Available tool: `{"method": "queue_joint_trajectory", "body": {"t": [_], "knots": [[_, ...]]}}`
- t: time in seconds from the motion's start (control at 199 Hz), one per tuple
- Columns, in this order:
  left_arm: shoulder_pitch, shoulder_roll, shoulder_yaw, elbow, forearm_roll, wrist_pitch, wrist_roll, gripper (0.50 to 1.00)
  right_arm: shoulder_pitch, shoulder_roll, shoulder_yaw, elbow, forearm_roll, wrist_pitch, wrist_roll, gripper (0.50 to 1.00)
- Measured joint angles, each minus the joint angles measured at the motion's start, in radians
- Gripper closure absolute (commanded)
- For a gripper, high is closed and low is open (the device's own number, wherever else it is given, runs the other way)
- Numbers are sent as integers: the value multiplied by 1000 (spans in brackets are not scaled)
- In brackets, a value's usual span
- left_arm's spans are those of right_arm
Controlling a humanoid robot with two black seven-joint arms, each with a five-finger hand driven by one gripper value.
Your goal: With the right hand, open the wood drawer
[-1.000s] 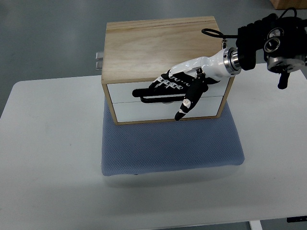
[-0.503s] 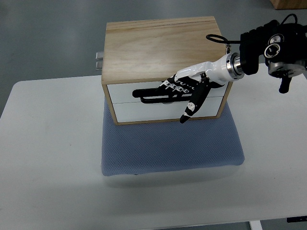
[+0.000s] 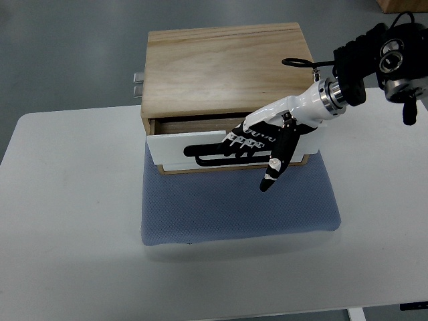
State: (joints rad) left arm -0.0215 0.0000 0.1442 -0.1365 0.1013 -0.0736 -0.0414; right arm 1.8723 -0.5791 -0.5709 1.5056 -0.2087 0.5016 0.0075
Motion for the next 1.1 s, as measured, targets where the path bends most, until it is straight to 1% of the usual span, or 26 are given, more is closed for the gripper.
{"method": "queue_joint_trajectory", "body": {"t": [0.362,0.693,0.874,1.005,1.101], "knots": [[0,0,0,0,0,0,0,500,23,-21,-9,41,0,99,0,546],[0,0,0,0,0,0,0,500,60,-39,-7,53,0,109,0,546],[0,0,0,0,0,0,0,500,99,-95,33,52,7,109,1,546],[0,0,0,0,0,0,0,500,100,-173,123,35,15,109,8,546],[0,0,0,0,0,0,0,500,63,-237,204,-3,47,109,12,546]]}}
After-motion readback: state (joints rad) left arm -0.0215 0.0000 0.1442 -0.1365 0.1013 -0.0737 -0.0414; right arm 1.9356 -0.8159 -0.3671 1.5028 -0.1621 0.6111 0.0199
